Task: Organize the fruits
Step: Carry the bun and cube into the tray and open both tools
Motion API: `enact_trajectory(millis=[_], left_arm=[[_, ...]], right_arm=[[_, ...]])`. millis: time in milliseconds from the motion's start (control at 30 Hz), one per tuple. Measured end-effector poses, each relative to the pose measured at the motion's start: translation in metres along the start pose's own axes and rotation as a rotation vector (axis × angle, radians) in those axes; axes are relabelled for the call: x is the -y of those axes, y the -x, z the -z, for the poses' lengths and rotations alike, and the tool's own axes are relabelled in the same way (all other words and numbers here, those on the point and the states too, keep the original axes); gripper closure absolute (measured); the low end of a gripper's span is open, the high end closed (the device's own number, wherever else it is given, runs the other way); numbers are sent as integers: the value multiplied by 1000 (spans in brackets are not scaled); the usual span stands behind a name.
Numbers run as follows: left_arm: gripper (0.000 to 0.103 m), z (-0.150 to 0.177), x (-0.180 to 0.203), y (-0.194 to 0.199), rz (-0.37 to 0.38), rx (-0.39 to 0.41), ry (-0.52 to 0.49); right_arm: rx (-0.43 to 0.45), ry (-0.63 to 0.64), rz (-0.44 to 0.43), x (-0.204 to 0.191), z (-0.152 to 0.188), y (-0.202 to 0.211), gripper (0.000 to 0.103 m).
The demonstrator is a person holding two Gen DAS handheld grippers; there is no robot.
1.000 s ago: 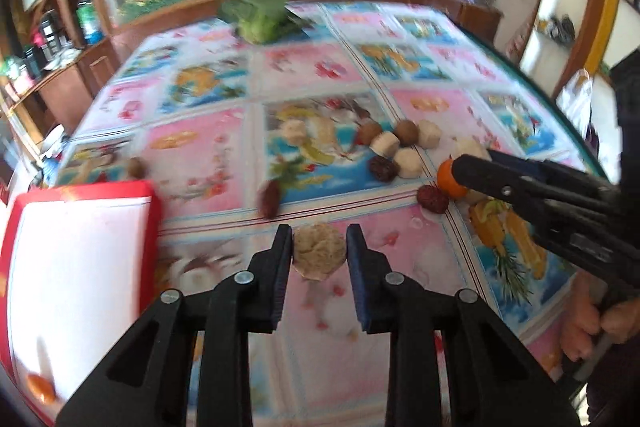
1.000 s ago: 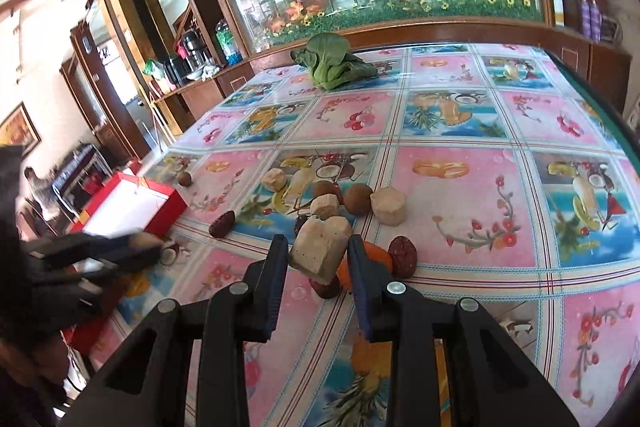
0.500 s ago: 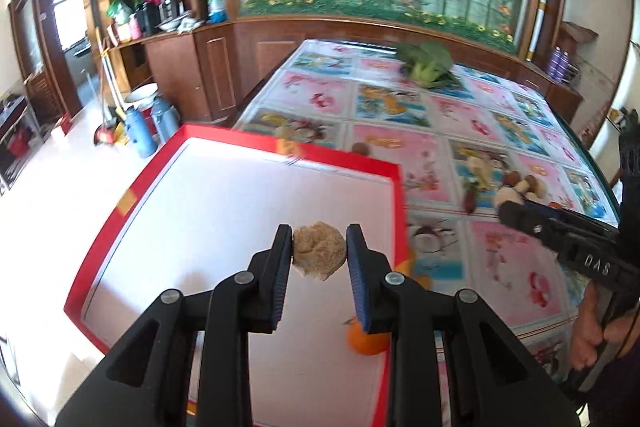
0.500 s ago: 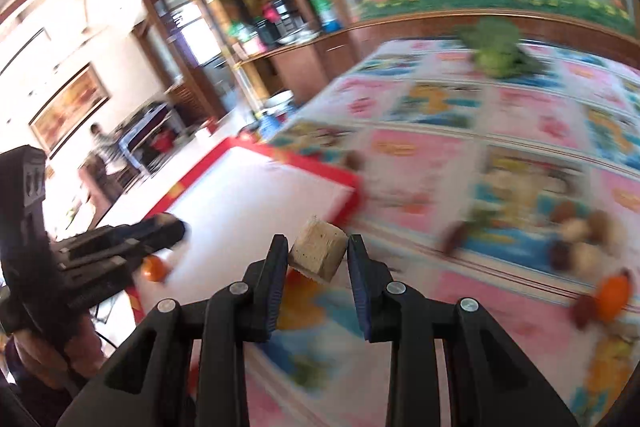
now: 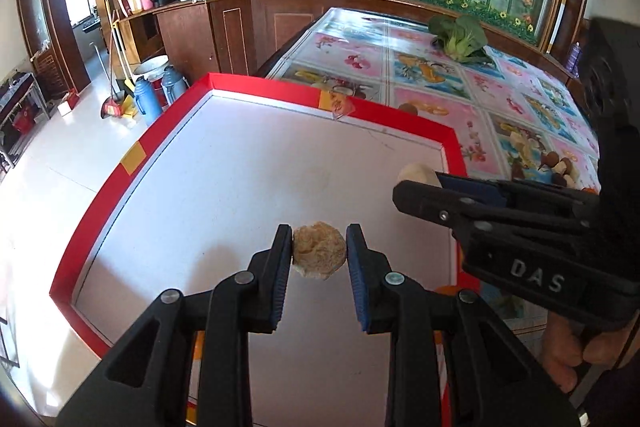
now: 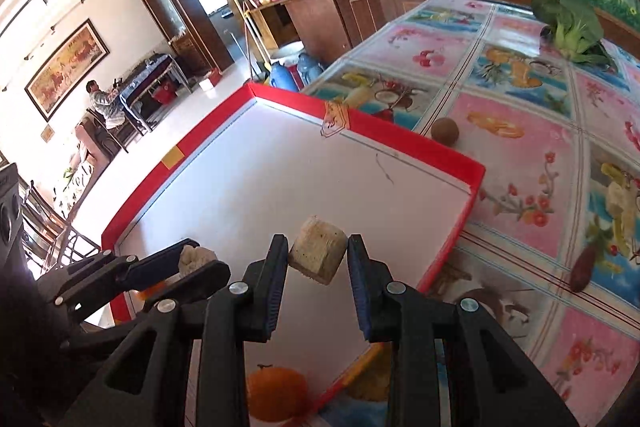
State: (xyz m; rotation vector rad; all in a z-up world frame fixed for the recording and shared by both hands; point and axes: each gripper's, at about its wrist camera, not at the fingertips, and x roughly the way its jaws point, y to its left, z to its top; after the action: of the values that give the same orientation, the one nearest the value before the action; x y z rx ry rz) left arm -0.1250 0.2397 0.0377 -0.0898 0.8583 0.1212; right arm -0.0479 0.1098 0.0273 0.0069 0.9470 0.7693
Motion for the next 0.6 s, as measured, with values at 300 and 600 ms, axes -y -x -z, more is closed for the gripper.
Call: enact_trajectory(millis=[300, 600], left_arm=[[61, 7, -8, -7, -49, -37, 3], [53, 5, 4, 10, -71, -20, -17]], right_arm=[[10, -13, 4, 5, 0, 6, 64], [187, -93, 9, 65, 14, 86, 55]])
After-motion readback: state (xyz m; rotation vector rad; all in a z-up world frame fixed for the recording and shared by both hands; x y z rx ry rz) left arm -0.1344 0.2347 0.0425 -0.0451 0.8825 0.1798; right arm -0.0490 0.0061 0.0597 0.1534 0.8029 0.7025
